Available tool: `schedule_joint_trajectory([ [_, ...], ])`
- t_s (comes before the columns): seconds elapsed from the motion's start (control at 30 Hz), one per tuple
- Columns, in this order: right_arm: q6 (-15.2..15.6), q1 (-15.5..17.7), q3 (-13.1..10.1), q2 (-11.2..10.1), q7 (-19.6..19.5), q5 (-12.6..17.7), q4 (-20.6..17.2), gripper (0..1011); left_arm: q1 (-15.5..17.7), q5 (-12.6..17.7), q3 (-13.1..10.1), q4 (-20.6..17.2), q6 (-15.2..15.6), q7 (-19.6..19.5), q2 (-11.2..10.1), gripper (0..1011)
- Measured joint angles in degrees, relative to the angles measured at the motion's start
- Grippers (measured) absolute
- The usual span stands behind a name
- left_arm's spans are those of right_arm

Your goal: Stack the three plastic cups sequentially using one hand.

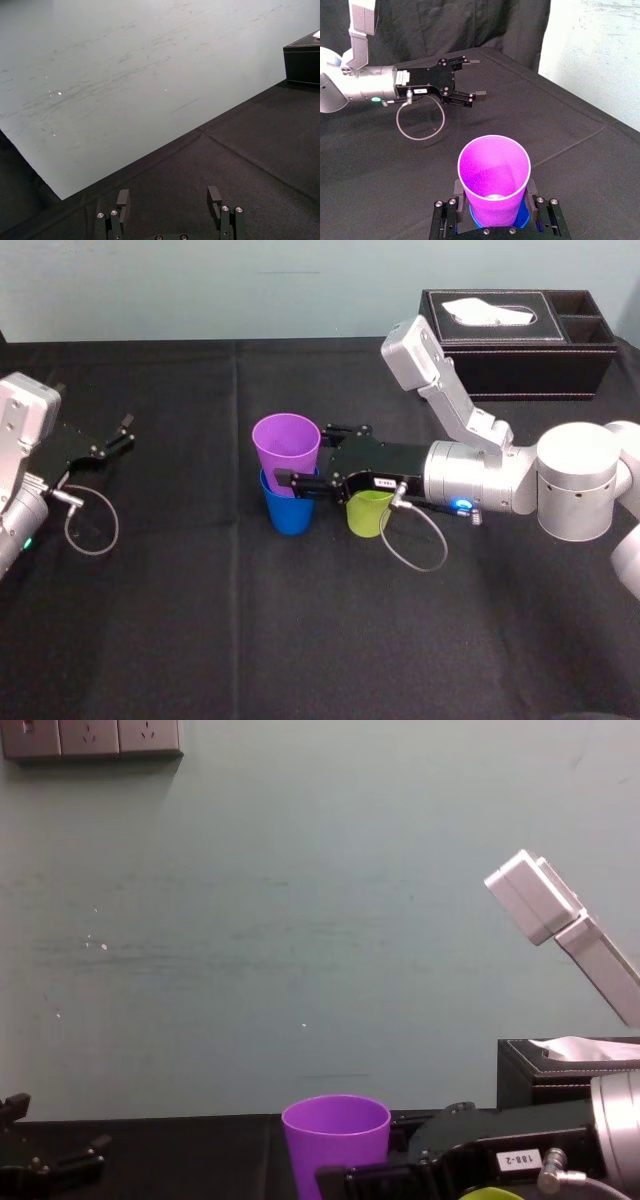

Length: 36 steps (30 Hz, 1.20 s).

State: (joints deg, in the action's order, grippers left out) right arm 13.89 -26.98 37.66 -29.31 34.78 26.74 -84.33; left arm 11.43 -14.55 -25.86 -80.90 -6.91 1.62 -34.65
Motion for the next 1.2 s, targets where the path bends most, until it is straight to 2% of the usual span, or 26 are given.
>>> schedule_joint_trajectory([
  [0.37, 0.0, 0.1, 0.0, 0.0, -0.2, -0.2, 0.0, 712, 0.0, 0.0, 0.0, 0.0, 0.0, 0.0, 0.0, 1010],
  [0.47, 0.0, 0.1, 0.0, 0.0, -0.2, -0.2, 0.0, 751, 0.0, 0.0, 0.0, 0.0, 0.0, 0.0, 0.0, 1010],
  [0.57, 0.0, 0.1, -0.1, 0.0, -0.2, -0.2, 0.0, 853, 0.0, 0.0, 0.0, 0.0, 0.0, 0.0, 0.0, 1010],
  [0.6, 0.0, 0.1, -0.1, 0.0, -0.2, -0.2, 0.0, 853, 0.0, 0.0, 0.0, 0.0, 0.0, 0.0, 0.0, 1010],
  [0.8, 0.0, 0.1, -0.1, 0.0, -0.2, -0.1, 0.0, 1003, 0.0, 0.0, 0.0, 0.0, 0.0, 0.0, 0.0, 1010],
  [1.13, 0.0, 0.1, -0.1, 0.0, -0.2, -0.1, 0.0, 1003, 0.0, 0.0, 0.0, 0.0, 0.0, 0.0, 0.0, 1010],
  [1.2, -0.4, 0.8, -0.6, -0.4, -0.6, 0.0, -1.1, 1003, 0.0, 0.0, 0.0, 0.0, 0.0, 0.0, 0.0, 1010],
])
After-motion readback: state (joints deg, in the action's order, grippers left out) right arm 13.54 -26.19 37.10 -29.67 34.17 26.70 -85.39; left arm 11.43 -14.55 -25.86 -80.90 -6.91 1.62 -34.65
